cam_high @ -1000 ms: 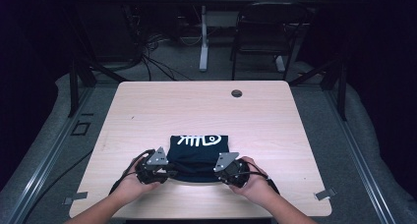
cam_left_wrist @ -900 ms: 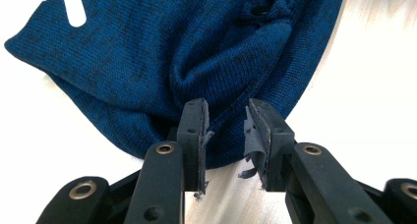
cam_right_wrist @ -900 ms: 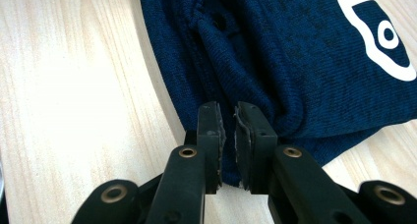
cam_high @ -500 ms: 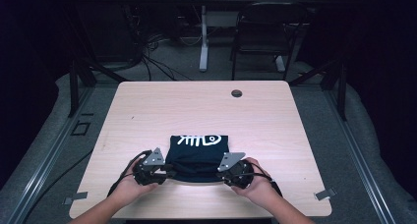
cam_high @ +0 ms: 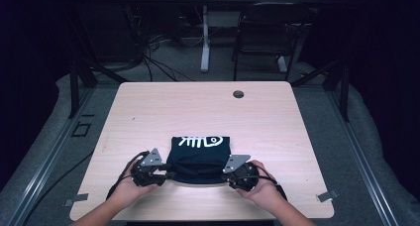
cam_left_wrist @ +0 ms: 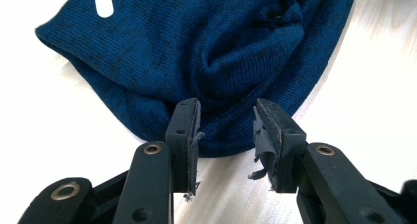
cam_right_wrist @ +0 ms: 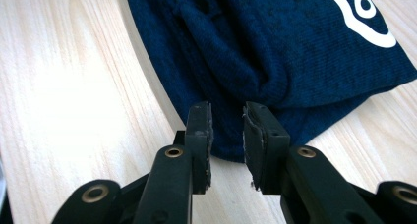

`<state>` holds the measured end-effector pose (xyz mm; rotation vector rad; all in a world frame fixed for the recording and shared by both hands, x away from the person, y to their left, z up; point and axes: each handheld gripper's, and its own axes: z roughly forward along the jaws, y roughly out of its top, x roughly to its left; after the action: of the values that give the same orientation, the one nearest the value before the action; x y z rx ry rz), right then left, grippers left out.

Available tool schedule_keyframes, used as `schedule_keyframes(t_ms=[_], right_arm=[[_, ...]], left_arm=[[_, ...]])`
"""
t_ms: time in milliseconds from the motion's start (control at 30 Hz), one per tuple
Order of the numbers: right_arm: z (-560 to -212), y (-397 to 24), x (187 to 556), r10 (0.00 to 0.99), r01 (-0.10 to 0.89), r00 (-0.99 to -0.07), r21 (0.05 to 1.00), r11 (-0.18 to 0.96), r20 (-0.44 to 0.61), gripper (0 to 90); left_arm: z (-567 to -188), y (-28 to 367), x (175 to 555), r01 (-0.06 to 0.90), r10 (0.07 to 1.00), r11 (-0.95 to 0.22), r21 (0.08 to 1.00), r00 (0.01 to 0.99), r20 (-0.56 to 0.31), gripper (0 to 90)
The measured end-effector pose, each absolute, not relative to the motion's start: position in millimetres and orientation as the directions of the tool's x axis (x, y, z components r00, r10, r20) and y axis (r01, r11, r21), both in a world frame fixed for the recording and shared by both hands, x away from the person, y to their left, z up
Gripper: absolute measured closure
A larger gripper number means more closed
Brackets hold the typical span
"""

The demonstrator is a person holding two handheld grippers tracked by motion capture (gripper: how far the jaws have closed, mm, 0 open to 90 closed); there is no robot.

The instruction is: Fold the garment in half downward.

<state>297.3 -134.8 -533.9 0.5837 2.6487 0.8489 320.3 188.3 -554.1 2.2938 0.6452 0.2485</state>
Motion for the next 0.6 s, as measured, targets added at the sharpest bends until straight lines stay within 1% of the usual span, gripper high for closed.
schedule_keyframes(t_ms=[133, 200, 267, 333, 367, 400, 467, 533, 567, 600], right_arm=[[-536, -140, 297, 0.487, 0.306, -0.860, 0.613, 0.729, -0.150, 69.9], [-537, -146, 296, 0.519, 0.327, -0.843, 0.633, 0.702, -0.140, 68.3], [-536, -149, 296, 0.529, 0.335, -0.838, 0.637, 0.695, -0.137, 67.9], [-537, -154, 295, 0.557, 0.352, -0.821, 0.660, 0.664, -0.124, 67.0], [-537, -161, 295, 0.587, 0.370, -0.802, 0.682, 0.631, -0.109, 66.4], [-538, -164, 295, 0.596, 0.375, -0.796, 0.684, 0.626, -0.108, 66.0], [-538, -168, 294, 0.605, 0.380, -0.789, 0.686, 0.621, -0.110, 65.6], [-542, -178, 294, 0.643, 0.408, -0.760, 0.702, 0.584, -0.093, 64.3], [-543, -182, 293, 0.657, 0.418, -0.749, 0.708, 0.570, -0.087, 64.1], [-543, -182, 293, 0.657, 0.418, -0.749, 0.708, 0.570, -0.087, 64.1]], left_arm=[[-555, 192, 320, 0.390, 0.535, -0.583, 0.712, 0.845, -0.025, 61.7], [-555, 195, 320, 0.412, 0.556, -0.553, 0.724, 0.830, -0.046, 60.2], [-556, 200, 320, 0.436, 0.581, -0.515, 0.738, 0.810, -0.073, 59.9], [-557, 207, 320, 0.446, 0.606, -0.496, 0.745, 0.792, -0.070, 58.8], [-557, 210, 320, 0.451, 0.619, -0.488, 0.747, 0.783, -0.069, 57.8], [-558, 217, 319, 0.463, 0.646, -0.468, 0.753, 0.760, -0.066, 57.4], [-558, 220, 319, 0.472, 0.659, -0.454, 0.756, 0.749, -0.072, 57.0], [-562, 231, 318, 0.480, 0.687, -0.443, 0.757, 0.724, -0.057, 56.0], [-562, 231, 318, 0.480, 0.687, -0.443, 0.757, 0.724, -0.057, 55.9], [-564, 234, 318, 0.482, 0.695, -0.439, 0.758, 0.717, -0.054, 55.9]])
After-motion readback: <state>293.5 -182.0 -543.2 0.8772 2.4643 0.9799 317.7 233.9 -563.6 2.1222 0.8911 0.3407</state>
